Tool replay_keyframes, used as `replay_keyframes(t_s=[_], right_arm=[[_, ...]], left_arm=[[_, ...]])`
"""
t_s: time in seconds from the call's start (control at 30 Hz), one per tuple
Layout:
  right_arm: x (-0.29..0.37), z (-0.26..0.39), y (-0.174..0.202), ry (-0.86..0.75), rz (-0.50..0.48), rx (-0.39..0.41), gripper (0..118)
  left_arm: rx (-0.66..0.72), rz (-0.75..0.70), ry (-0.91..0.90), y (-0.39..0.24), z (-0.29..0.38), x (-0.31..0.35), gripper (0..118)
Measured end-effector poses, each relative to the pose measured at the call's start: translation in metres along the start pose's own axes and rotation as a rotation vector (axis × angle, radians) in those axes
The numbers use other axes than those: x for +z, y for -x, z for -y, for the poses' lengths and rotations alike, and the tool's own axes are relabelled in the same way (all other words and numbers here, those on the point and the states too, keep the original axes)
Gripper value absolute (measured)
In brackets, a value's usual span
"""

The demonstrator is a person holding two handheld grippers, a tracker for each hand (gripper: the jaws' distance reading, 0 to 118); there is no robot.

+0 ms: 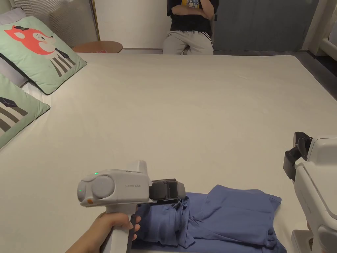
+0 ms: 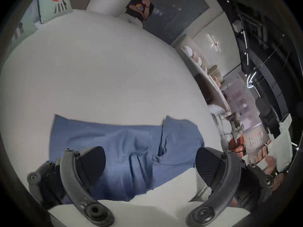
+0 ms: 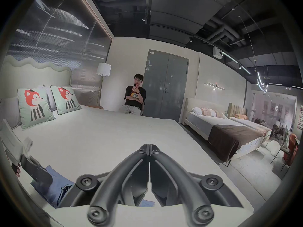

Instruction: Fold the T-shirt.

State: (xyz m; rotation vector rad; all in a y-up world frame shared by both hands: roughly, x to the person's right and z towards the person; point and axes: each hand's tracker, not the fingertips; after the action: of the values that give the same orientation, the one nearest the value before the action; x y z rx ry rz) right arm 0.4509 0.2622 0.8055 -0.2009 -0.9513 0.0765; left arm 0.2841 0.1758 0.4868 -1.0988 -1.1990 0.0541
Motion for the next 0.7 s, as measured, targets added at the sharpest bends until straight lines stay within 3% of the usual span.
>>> replay_keyframes(t_s=[0.1, 0.13, 0.27, 0.33, 0.37, 0.7], right_arm=[[0.000, -0.001, 0.000, -0.003, -0.004, 0.000, 0], [0.000, -0.002, 0.001, -0.004, -0.007, -0.001, 0], [0.000, -0.002, 0.002, -0.005, -0.012, -0.003, 0], [0.000, -0.001, 0.003, -0.005, -0.013, -0.003, 0], [0.000, -0.001, 0.003, -0.003, -0.015, -0.006, 0], [0.001, 0.005, -0.006, 0.017, -0.013, -0.008, 0]], left_arm=[[-0.087, -0.146, -0.154, 0.003, 0.006, 0.023, 108], [-0.133, -0.204, -0.210, 0.002, 0.011, 0.029, 103], [-0.281, -0.403, -0.329, 0.003, 0.032, 0.036, 24], [-0.335, -0.432, -0.325, 0.007, 0.042, 0.030, 17], [-0.347, -0.432, -0.319, 0.009, 0.047, 0.026, 2], [-0.350, -0.420, -0.183, 0.002, 0.092, -0.036, 0]])
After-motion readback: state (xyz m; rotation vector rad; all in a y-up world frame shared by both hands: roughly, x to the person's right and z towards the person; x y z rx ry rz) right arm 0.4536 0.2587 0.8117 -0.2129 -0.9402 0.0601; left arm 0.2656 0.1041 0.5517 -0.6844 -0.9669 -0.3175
